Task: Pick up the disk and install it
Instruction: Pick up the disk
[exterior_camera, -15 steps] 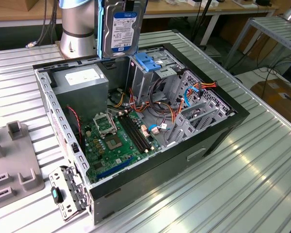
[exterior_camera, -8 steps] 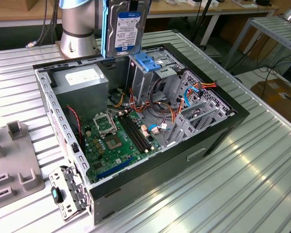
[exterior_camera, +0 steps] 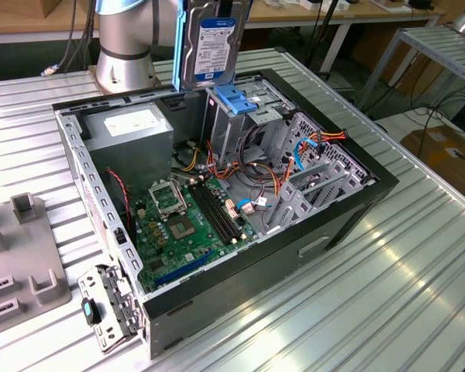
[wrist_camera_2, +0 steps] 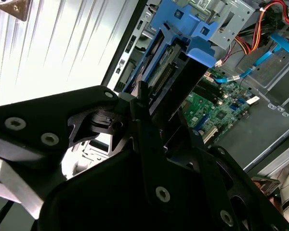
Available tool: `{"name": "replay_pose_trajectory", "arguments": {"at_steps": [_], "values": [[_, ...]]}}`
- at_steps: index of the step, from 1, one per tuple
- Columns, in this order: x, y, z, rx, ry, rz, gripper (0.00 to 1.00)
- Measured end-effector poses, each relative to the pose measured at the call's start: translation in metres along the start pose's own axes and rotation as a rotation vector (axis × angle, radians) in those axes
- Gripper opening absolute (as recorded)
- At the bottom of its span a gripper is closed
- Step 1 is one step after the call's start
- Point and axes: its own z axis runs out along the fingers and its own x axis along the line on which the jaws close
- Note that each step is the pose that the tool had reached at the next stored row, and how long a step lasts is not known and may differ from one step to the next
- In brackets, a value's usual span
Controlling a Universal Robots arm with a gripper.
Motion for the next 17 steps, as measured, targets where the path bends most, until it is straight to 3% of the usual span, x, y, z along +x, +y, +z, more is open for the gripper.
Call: {"name": "replay_pose_trajectory", "arguments": {"at_steps": [8,13,17], "values": [[-0.0001,-0.0017,0.0000,0.0000,0.0000,0.000,0.35],[-0.0002,-0.0058,-0.0001,-0.0001,0.0000,0.000,0.35],[-0.0006,-0.0164,-0.0002,0.0000,0.0000,0.000,0.35]]}}
